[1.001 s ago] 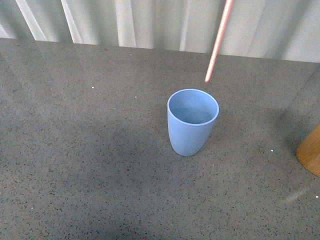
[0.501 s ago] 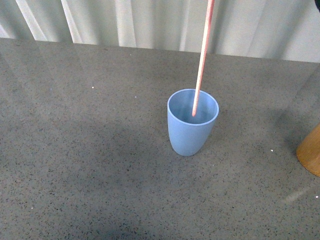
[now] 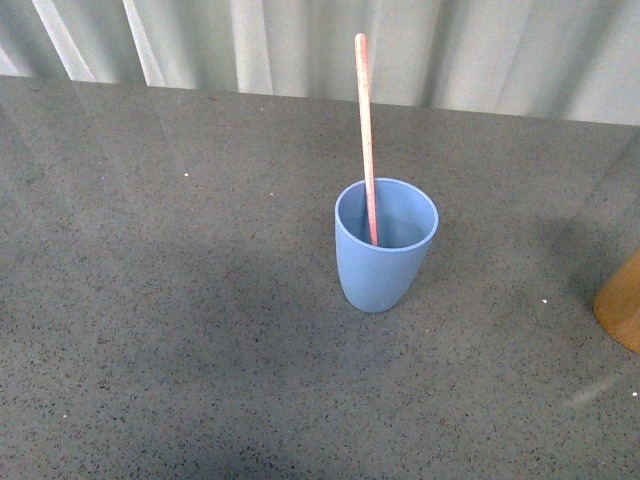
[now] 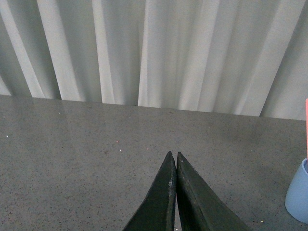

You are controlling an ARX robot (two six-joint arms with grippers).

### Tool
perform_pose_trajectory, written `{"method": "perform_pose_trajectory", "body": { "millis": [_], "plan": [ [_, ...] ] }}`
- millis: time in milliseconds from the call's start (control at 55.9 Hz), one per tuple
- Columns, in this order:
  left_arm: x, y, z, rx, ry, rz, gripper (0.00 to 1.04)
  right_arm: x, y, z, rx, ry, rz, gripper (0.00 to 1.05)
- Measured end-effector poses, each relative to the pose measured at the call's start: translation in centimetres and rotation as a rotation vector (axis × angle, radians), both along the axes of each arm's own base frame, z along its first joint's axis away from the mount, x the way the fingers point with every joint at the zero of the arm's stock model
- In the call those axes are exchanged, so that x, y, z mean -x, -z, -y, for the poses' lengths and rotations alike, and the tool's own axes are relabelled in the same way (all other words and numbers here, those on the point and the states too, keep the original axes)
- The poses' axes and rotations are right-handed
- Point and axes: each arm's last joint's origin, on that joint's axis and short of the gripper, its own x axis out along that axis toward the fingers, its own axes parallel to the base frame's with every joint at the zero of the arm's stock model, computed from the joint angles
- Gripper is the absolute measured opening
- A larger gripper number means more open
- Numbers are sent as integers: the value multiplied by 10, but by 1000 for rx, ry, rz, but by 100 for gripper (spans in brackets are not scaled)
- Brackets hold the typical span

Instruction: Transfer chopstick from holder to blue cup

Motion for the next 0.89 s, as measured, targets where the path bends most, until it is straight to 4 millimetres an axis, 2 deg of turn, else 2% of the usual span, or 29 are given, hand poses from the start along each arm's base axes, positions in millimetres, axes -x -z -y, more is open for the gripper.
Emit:
{"method": "perform_pose_trajectory", "body": {
  "millis": [36, 107, 197, 304, 358, 411, 501, 680, 894],
  "plan": [
    [0, 0, 0, 0, 0, 0, 4, 7, -9, 9, 9, 91, 62, 85],
    [0, 0, 0, 0, 1, 0, 4, 34, -24, 38, 79, 394, 203, 74],
    [0, 0, 0, 0, -3, 0, 4, 65, -24, 57, 122, 582, 267, 59],
    [0, 0, 0, 0, 2, 0, 4, 86, -11, 62, 140, 591, 280, 43],
    [0, 0, 0, 0, 2, 0, 4, 93, 2, 66, 155, 559, 260, 34],
    [0, 0, 0, 0, -2, 0, 4, 105, 21, 69, 175, 563, 218, 20],
    [0, 0, 0, 0, -3, 0, 4, 122, 30, 70, 178, 565, 235, 0],
    [0, 0, 0, 0, 0, 0, 4, 150, 47, 71, 178, 571, 236, 1],
    [0, 0, 0, 0, 0, 0, 4, 170, 58, 70, 177, 571, 235, 1]
  ]
}}
